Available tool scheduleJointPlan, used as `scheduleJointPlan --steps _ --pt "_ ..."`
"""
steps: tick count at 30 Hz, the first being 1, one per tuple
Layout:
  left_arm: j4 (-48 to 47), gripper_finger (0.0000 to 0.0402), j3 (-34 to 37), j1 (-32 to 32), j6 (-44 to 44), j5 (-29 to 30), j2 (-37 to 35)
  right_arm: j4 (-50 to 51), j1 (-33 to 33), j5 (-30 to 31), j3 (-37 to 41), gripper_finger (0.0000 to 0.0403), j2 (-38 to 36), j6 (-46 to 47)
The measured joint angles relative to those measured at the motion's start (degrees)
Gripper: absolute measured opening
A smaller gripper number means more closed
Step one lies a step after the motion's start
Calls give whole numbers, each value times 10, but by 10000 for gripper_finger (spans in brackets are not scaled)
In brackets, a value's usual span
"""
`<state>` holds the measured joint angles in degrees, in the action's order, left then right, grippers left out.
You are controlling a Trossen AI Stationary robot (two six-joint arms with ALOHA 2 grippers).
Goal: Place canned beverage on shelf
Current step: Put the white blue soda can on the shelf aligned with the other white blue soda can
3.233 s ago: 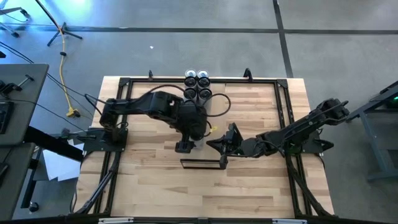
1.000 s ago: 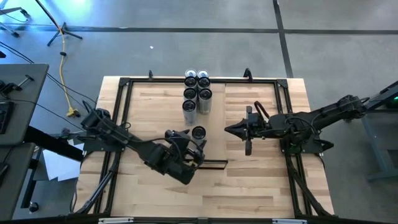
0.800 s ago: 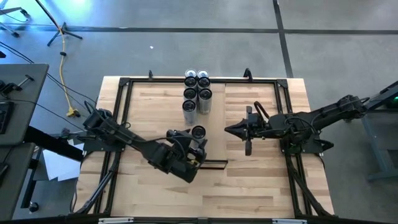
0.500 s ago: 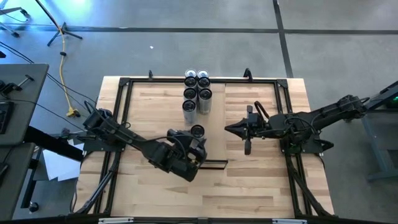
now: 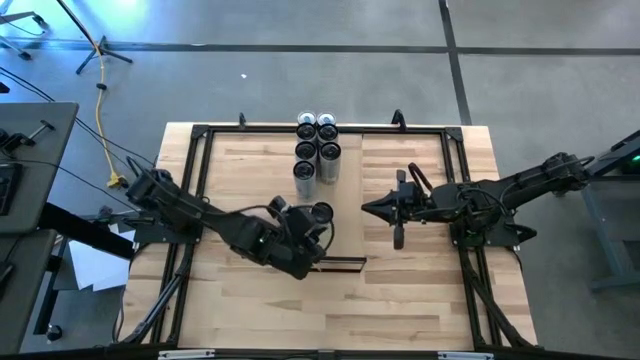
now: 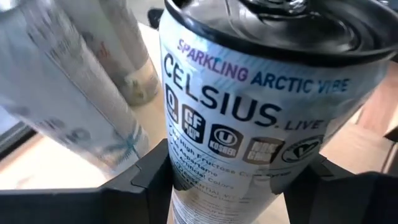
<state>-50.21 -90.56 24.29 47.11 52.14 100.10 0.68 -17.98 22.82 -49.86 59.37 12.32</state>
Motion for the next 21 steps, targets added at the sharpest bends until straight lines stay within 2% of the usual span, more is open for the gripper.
scheduleJointPlan --steps 3,5,8,10,11,18,21 --pt "11 187 0 -9 -49 -14 -20 -3 -1 -25 0 0 0 13" --pt "58 187 11 -16 -107 -34 -31 -11 -1 -45 0 0 0 19" --pt "220 187 62 -31 -231 -147 -52 -20 -1 -61 0 0 0 25" --pt "322 187 101 -44 -292 -244 -70 -21 -1 -69 0 0 0 26" --pt "356 187 120 -51 -311 -268 -82 -21 -1 -69 0 0 0 27" --pt "508 195 276 -95 -355 -288 -175 -40 -8 -67 0 0 1 21" --pt "592 203 332 -126 -376 -358 -192 -60 -8 -68 0 0 3 15"
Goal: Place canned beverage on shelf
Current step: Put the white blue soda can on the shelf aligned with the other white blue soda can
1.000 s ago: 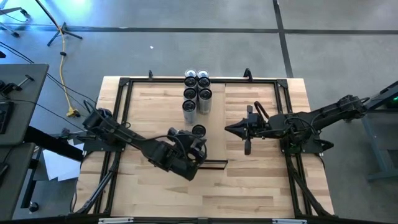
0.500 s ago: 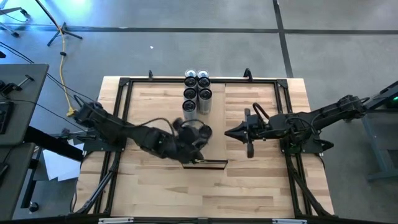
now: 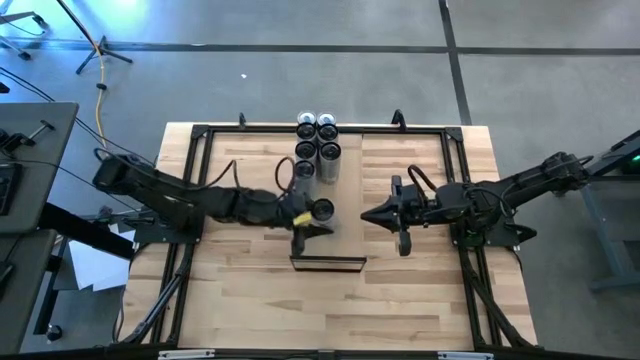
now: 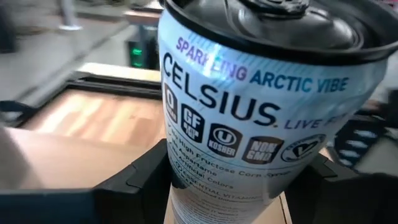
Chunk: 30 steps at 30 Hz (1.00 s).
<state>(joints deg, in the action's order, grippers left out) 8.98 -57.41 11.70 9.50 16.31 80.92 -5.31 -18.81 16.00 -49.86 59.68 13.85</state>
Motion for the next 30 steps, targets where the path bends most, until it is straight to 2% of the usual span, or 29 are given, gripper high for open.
scheduleJointPlan --steps 3,8,17,24,30 --pt "-1 202 12 -29 -2 -80 1 -17 5 0 0 0 5 13" --pt "-4 202 11 -35 -53 -97 4 -36 5 1 0 0 19 11" --pt "-35 228 11 -25 -58 -92 4 -34 5 7 0 0 30 -11" --pt "-40 228 11 -3 -36 -80 -5 0 5 31 0 0 30 -13" --pt "-73 229 11 12 -37 -33 -20 14 5 32 0 0 30 2"
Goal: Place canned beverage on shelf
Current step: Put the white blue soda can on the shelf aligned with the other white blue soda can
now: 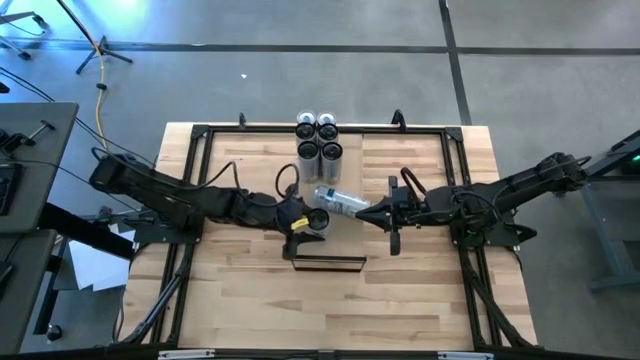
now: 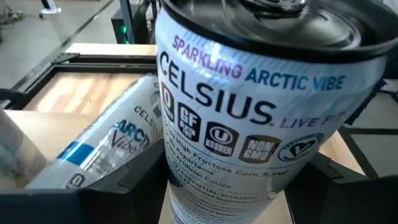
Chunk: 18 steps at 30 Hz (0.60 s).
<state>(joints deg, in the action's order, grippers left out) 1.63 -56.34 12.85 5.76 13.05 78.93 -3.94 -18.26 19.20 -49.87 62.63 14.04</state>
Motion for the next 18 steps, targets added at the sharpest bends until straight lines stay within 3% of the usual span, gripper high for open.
scheduleJointPlan --steps 10,18 --pt "-9 235 0 4 12 -37 -1 0 0 -23 0 0 0 -11" --pt "-91 292 -29 3 16 -32 -5 3 0 -24 0 7 -1 -5"
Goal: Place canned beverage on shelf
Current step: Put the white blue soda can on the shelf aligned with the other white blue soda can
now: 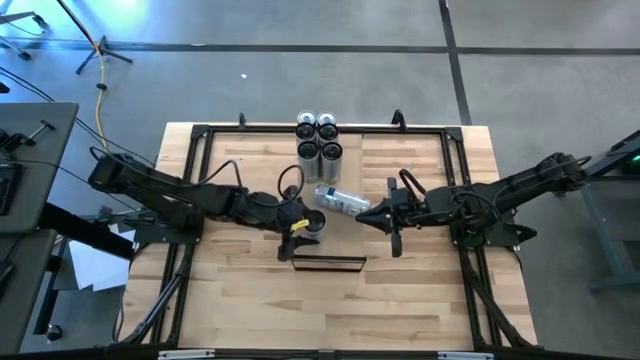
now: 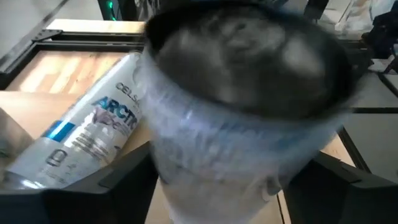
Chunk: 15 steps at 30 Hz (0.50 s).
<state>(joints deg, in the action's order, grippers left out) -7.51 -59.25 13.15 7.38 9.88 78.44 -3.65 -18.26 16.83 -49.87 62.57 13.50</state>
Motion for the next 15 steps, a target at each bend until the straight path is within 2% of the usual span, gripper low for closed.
scheduleJointPlan --steps 3,7,15 --pt "-16 315 -14 0 -7 9 -1 13 0 13 0 35 0 19" --pt "-22 334 -33 0 -21 10 -1 29 0 22 0 98 0 44" --pt "-126 341 -80 0 -36 10 -1 42 0 58 0 234 -9 60"
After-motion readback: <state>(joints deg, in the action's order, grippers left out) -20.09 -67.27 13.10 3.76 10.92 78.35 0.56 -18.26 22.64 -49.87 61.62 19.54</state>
